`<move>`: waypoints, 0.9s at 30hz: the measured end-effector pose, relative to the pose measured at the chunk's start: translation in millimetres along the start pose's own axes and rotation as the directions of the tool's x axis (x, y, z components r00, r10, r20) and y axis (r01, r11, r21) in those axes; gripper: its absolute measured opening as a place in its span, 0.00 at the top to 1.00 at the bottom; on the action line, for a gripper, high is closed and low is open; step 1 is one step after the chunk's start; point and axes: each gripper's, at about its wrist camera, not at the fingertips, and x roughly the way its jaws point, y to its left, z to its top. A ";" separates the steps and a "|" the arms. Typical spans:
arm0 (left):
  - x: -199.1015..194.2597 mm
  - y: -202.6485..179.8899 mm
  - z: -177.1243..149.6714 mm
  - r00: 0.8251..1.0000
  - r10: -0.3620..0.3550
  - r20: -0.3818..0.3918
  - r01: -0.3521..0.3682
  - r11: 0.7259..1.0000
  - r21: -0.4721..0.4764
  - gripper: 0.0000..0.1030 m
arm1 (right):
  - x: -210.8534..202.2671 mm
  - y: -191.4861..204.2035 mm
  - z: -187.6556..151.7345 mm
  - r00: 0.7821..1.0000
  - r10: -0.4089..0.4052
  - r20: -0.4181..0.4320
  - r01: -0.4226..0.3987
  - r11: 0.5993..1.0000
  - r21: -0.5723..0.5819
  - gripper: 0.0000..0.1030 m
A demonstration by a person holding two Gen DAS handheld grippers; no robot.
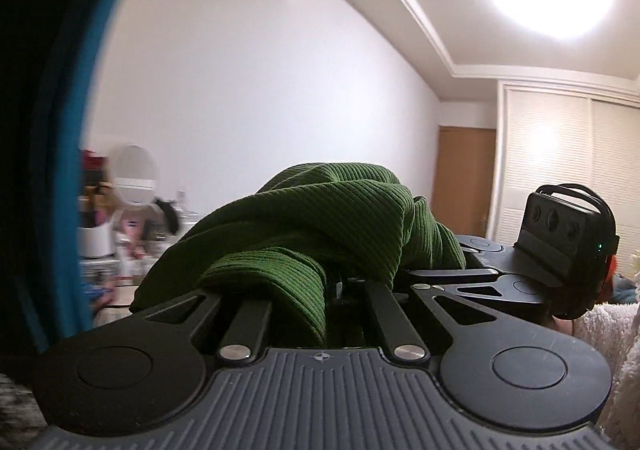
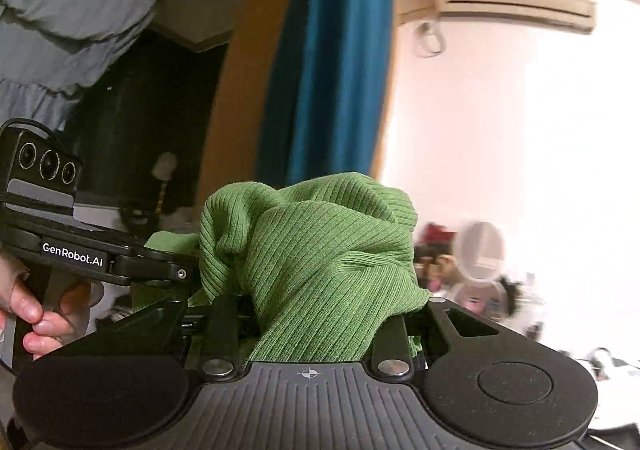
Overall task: Fold clothes
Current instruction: 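Carry the green sweater in both tools across the room toward the table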
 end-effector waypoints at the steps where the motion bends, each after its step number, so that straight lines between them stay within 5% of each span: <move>1: 13.1 -14.7 -0.7 1.000 -0.010 -0.009 0.010 1.000 -0.008 0.96 | -16.9 -11.3 -1.4 1.000 -0.013 -0.003 0.013 1.000 0.002 0.75; 14: 163.8 -132.0 -50.4 0.992 -0.082 -0.097 0.058 0.971 -0.230 0.96 | -221.6 -169.0 -39.2 0.986 -0.129 -0.109 0.139 0.987 0.081 0.74; 21: 206.2 -142.7 -62.3 0.989 -0.058 -0.133 0.004 0.928 -0.371 0.96 | -243.5 -209.3 -47.1 0.973 -0.154 -0.170 0.161 0.986 0.031 0.74; 27: 230.1 -134.5 -65.3 0.987 -0.036 -0.155 -0.025 0.925 -0.379 0.96 | -233.3 -230.4 -53.8 0.967 -0.147 -0.208 0.150 0.989 -0.004 0.75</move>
